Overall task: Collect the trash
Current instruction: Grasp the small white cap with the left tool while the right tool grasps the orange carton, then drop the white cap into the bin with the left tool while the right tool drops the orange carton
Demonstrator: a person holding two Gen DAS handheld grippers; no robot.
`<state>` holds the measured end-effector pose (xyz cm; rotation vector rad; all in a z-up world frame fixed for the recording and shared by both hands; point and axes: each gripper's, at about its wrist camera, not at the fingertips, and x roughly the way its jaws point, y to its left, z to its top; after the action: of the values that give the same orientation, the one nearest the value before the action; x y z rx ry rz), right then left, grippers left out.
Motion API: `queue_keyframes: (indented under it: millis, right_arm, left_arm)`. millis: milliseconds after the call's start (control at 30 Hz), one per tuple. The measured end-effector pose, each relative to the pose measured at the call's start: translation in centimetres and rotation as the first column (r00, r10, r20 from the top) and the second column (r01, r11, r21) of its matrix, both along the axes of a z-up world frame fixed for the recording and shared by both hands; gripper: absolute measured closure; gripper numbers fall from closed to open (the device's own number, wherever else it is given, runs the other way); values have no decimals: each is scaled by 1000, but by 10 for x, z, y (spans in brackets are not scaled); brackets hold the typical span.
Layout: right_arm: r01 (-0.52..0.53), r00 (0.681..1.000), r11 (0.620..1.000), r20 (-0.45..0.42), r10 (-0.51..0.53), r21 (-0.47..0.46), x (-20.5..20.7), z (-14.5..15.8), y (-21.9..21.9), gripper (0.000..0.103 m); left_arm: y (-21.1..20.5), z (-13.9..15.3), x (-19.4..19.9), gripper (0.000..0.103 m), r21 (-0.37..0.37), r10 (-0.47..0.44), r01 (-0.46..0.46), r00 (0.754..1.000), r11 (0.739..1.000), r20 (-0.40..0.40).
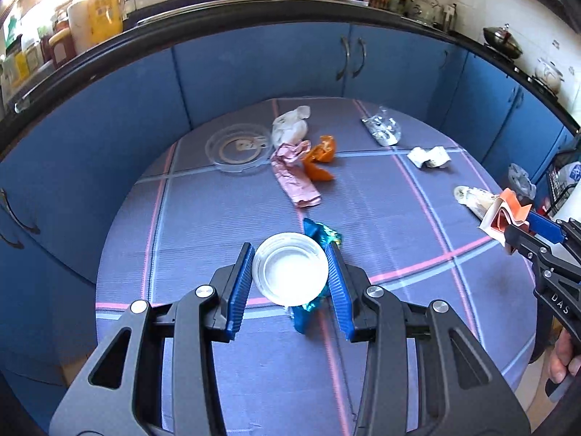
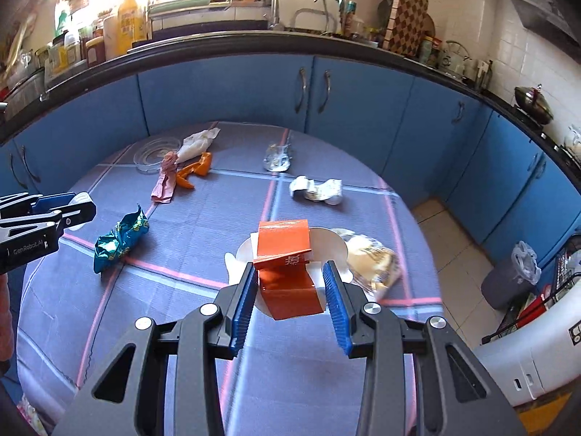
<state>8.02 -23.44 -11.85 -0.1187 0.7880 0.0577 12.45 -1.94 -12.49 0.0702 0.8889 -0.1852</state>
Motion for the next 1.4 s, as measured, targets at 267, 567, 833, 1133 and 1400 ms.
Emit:
queue_keyframes:
  millis: [267,567,833,1133,1400]
  right_arm:
    - [39,999,999,27,-40,13,-19,7,-28,66]
    - [86,995,996,50,-87,23,-41,11,-61,66]
    - [152,986,988,70,-153,23,-62,16,-97,66]
    - [263,959,965,103,-264,17,-95,30,-150,66]
    - [352,928,936,127,-349,4,-121,39,-193,64]
  left_arm:
    - [-23,10,-12,62,19,-35,34,999,999,12]
    - [-61,17,-25,62,42,-94,93,996,995,14]
    - [-119,30,-37,62,71,-207,204,977,976,40]
    - [-204,50,-59,62,106,-383,375,920,921,81]
    - [-269,60,-84,62,139,-509,494,854,858,108]
